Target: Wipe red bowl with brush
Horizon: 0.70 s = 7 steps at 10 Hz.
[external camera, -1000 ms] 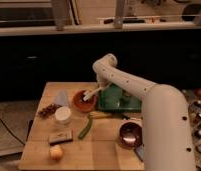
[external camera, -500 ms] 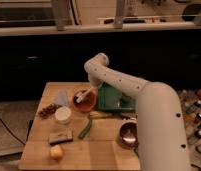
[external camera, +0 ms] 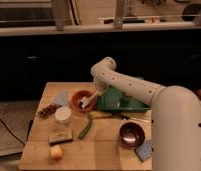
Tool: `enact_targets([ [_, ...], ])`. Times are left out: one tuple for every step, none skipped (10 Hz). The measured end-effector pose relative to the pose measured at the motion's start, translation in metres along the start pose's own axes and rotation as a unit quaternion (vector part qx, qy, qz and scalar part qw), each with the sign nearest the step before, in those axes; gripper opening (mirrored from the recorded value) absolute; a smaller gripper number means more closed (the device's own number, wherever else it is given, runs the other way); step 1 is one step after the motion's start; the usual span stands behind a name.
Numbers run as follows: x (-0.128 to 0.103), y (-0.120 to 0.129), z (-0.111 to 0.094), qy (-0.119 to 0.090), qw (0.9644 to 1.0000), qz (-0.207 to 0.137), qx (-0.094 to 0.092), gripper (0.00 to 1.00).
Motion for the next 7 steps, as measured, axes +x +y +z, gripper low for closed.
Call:
enact_targets([
  [0.012,0.008,0.002,0.000,0.9999,0.012,-0.003,0.01],
  [0.023,0.008,0.004,0.003,0.9998,0.021,-0.004,0.01],
  [0.029,0.004,0.006,0.006,0.9997,0.024,-0.003,0.01],
  [0.035,-0.008,0.009,0.010,0.9997,0.023,0.000,0.01],
  [0.037,-0.018,0.009,0.012,0.9997,0.019,0.003,0.01],
  [0.037,-0.028,0.009,0.014,0.9998,0.013,0.006,0.01],
  [0.034,-0.039,0.008,0.017,0.9998,0.003,0.010,0.01],
])
